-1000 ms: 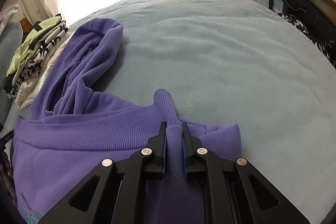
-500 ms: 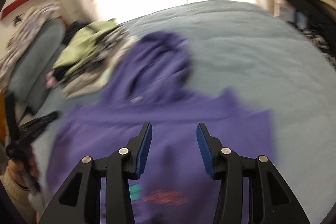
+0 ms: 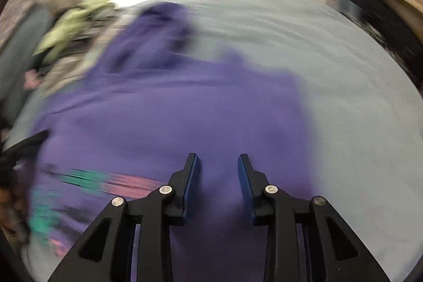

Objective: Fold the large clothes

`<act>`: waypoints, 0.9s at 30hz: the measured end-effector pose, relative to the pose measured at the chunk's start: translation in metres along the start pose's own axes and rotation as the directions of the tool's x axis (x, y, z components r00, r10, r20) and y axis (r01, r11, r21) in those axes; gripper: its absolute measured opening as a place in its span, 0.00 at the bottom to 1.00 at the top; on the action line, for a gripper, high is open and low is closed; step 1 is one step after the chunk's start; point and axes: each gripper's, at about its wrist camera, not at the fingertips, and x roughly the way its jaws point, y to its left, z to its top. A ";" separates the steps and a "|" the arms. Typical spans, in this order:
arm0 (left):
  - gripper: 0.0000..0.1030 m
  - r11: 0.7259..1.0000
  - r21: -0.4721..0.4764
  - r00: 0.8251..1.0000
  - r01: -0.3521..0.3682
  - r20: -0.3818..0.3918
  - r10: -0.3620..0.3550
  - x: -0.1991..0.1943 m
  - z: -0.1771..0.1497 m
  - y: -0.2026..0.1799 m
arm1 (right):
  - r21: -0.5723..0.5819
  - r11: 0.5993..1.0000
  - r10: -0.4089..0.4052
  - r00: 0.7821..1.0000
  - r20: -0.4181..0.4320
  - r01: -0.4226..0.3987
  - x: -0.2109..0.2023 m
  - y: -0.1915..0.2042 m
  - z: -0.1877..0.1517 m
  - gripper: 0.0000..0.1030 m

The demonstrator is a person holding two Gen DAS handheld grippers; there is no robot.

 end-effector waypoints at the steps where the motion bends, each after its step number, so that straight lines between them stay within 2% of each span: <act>1: 0.01 1.000 -0.010 1.000 0.022 0.002 -0.022 -0.003 -0.002 0.008 | 0.041 0.997 0.062 0.998 -0.001 -0.062 -0.001 -0.017 -0.002 0.23; 3: 0.01 1.000 0.013 1.000 0.004 0.011 -0.004 -0.008 -0.004 0.007 | 0.089 0.989 0.114 0.993 -0.003 -0.114 -0.013 -0.032 -0.007 0.21; 5: 0.01 0.999 0.036 0.999 -0.030 0.020 0.030 -0.012 -0.006 0.001 | 0.071 0.994 0.088 0.996 -0.003 -0.087 -0.022 -0.029 -0.008 0.22; 8: 0.01 0.999 0.018 0.999 -0.037 0.000 0.037 -0.024 -0.005 -0.001 | 0.070 0.995 0.071 0.997 0.000 -0.071 -0.039 -0.016 -0.009 0.30; 12: 0.01 0.999 0.021 0.999 -0.048 0.004 0.048 -0.054 -0.012 -0.004 | 0.046 0.987 0.152 0.988 0.016 -0.153 -0.073 0.011 -0.013 0.30; 15: 0.01 0.999 0.031 0.999 -0.028 0.016 0.028 -0.085 -0.032 -0.007 | 0.020 0.979 0.203 0.979 -0.003 -0.203 -0.091 0.043 -0.026 0.32; 17: 0.01 1.000 0.027 1.000 -0.006 -0.008 0.006 -0.101 -0.053 -0.011 | 0.012 0.966 0.258 0.966 -0.032 -0.258 -0.098 0.062 -0.041 0.32; 20: 0.01 0.999 0.032 0.999 -0.009 -0.033 0.010 -0.112 -0.085 -0.020 | -0.020 0.958 0.285 0.956 -0.069 -0.287 -0.107 0.083 -0.067 0.32; 22: 0.02 0.997 0.039 0.996 -0.059 -0.058 0.061 -0.108 -0.110 -0.020 | -0.037 0.965 0.254 0.963 -0.092 -0.258 -0.107 0.089 -0.085 0.32; 24: 0.03 0.996 0.045 0.996 -0.074 -0.049 0.076 -0.106 -0.124 -0.013 | -0.040 0.980 0.189 0.976 -0.105 -0.194 -0.107 0.079 -0.103 0.32; 27: 0.03 0.989 0.125 0.996 -0.084 -0.015 0.086 -0.114 -0.137 -0.013 | 0.019 0.995 0.104 0.990 -0.091 -0.103 -0.119 0.041 -0.122 0.32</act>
